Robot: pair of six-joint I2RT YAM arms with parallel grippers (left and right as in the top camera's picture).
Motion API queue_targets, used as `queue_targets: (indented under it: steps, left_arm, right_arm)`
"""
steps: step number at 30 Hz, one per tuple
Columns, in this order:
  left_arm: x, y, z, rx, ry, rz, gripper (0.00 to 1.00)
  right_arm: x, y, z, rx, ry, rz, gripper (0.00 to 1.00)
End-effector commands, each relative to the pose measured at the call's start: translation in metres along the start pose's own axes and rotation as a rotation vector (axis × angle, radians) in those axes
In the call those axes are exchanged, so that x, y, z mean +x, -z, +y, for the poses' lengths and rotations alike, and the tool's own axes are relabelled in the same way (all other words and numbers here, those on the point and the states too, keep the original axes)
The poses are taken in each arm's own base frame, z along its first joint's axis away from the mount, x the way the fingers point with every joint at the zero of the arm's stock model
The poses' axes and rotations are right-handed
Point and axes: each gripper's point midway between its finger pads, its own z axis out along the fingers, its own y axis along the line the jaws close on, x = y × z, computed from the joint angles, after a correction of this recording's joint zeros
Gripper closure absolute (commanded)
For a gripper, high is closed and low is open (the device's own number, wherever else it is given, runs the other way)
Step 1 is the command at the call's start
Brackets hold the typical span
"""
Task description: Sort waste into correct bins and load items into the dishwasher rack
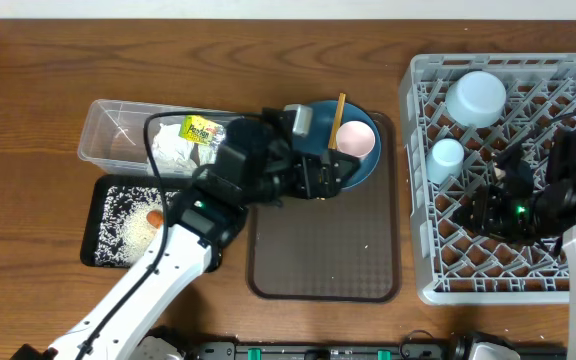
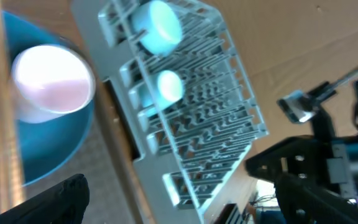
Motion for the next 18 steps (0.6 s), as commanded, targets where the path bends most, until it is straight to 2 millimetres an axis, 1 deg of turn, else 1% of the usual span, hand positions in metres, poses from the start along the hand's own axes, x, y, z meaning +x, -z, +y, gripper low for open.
queue_targets:
  steps: [1, 4, 6, 7, 9, 11, 13, 18]
  left_arm:
    - [-0.013, 0.019, 0.017, -0.048, 0.008, -0.025, 0.02]
    - [-0.015, 0.038, 0.058, -0.197, 0.104, -0.041, 0.02]
    - [-0.012, 0.050, 0.083, -0.297, 0.122, -0.041, 0.02]
    - [-0.007, 0.060, 0.103, -0.386, 0.132, -0.033, 0.02]
    - [-0.001, 0.068, 0.118, -0.463, 0.132, -0.019, 0.02]
    - [0.006, 0.075, 0.130, -0.540, 0.120, -0.002, 0.02]
    - [0.008, 0.078, 0.136, -0.573, 0.108, 0.007, 0.02]
    - [0.008, 0.076, 0.134, -0.572, 0.097, 0.007, 0.02]
  right_arm:
    - [0.001, -0.001, 0.007, -0.007, 0.047, -0.003, 0.73]
    - [0.000, -0.003, 0.011, -0.010, 0.071, -0.006, 0.73]
    - [-0.001, -0.004, 0.015, -0.014, 0.094, -0.008, 0.73]
    - [-0.001, -0.006, 0.019, -0.018, 0.116, -0.007, 0.73]
    - [-0.001, -0.008, 0.024, -0.023, 0.150, -0.005, 0.73]
    - [-0.001, -0.011, 0.032, -0.030, 0.192, -0.006, 0.73]
    - [-0.002, -0.014, 0.041, -0.040, 0.239, -0.012, 0.73]
    - [-0.008, -0.023, 0.072, -0.078, 0.386, -0.050, 0.70]
